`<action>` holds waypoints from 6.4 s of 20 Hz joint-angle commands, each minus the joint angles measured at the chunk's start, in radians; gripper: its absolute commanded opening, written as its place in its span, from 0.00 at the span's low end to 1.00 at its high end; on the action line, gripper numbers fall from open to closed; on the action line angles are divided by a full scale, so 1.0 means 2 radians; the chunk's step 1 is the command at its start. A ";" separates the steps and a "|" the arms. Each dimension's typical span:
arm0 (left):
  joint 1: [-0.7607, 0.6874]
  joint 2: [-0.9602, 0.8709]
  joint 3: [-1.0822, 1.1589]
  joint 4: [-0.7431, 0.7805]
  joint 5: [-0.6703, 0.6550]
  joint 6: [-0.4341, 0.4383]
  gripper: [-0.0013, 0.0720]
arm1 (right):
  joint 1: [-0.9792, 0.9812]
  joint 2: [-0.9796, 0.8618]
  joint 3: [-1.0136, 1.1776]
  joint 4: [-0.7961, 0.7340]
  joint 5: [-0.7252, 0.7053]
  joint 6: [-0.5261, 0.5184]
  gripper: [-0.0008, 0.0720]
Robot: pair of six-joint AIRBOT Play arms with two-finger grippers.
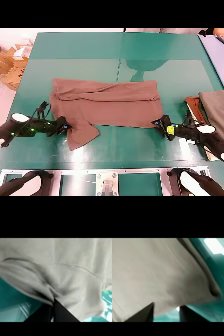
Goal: Fold the shirts.
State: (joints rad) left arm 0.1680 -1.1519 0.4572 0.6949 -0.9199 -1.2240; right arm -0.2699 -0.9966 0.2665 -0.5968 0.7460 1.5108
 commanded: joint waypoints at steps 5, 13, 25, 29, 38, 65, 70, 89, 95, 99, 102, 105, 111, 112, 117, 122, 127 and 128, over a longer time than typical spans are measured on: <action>-0.001 0.004 0.102 0.091 -0.124 -0.027 0.05 | 0.009 -0.031 0.045 0.009 -0.024 -0.062 0.03; -0.001 0.153 0.124 0.187 -0.246 -0.070 0.05 | -0.069 0.089 0.076 -0.168 0.163 0.005 0.03; -0.001 0.006 0.289 0.138 -0.176 -0.043 0.05 | 0.045 -0.092 0.327 -0.121 0.097 0.011 0.03; -0.001 -0.101 0.333 0.097 -0.139 -0.023 0.05 | 0.077 -0.233 0.435 -0.120 0.083 0.011 0.03; 0.019 -0.179 0.428 0.050 -0.134 -0.003 0.54 | 0.012 -0.355 0.609 -0.139 0.233 -0.087 0.67; -0.233 -0.249 0.443 0.044 -0.023 -0.065 0.05 | -0.032 -0.352 0.660 -0.118 0.377 -0.184 0.03; -0.348 -0.359 0.522 -0.015 0.077 -0.055 0.05 | -0.031 -0.250 0.660 -0.111 0.420 -0.180 0.03; -0.281 -0.413 0.799 0.259 -0.339 -0.091 0.05 | 0.019 -0.177 0.660 -0.034 0.426 -0.154 0.03; -0.189 -0.314 0.750 0.374 -0.421 -0.077 0.05 | 0.243 -0.187 0.631 -0.035 0.249 -0.117 0.03; -0.107 -0.273 0.730 0.385 -0.426 -0.074 0.05 | 0.402 -0.278 0.627 -0.036 0.064 -0.104 0.03; -0.049 -0.258 0.730 0.361 -0.426 -0.078 0.05 | 0.499 -0.390 0.630 0.011 -0.113 -0.105 0.09; -0.017 -0.255 0.730 0.322 -0.424 -0.078 0.05 | 0.530 -0.467 0.658 0.045 -0.149 -0.105 0.79; -0.010 -0.255 0.730 0.316 -0.421 -0.077 0.05 | 0.324 -0.367 0.657 -0.061 0.130 -0.091 0.78; -0.010 -0.255 0.730 0.316 -0.422 -0.078 0.05 | 0.284 -0.352 0.656 -0.078 0.165 -0.083 0.78; -0.010 -0.255 0.730 0.316 -0.425 -0.084 0.05 | 0.135 -0.315 0.560 -0.096 0.249 -0.073 0.79; -0.010 -0.255 0.730 0.316 -0.424 -0.093 0.05 | 0.154 -0.353 0.438 -0.001 0.183 -0.131 0.83; -0.010 -0.255 0.730 0.316 -0.425 -0.095 0.05 | 0.221 -0.408 0.438 0.087 0.148 -0.167 0.64; -0.010 -0.255 0.730 0.316 -0.425 -0.095 0.05 | 0.230 -0.409 0.438 0.108 0.146 -0.185 0.32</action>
State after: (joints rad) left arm 0.1486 -1.6623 1.9167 1.3273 -1.7695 -1.4097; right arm 0.1345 -1.7786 1.1576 -0.5083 1.0725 1.2121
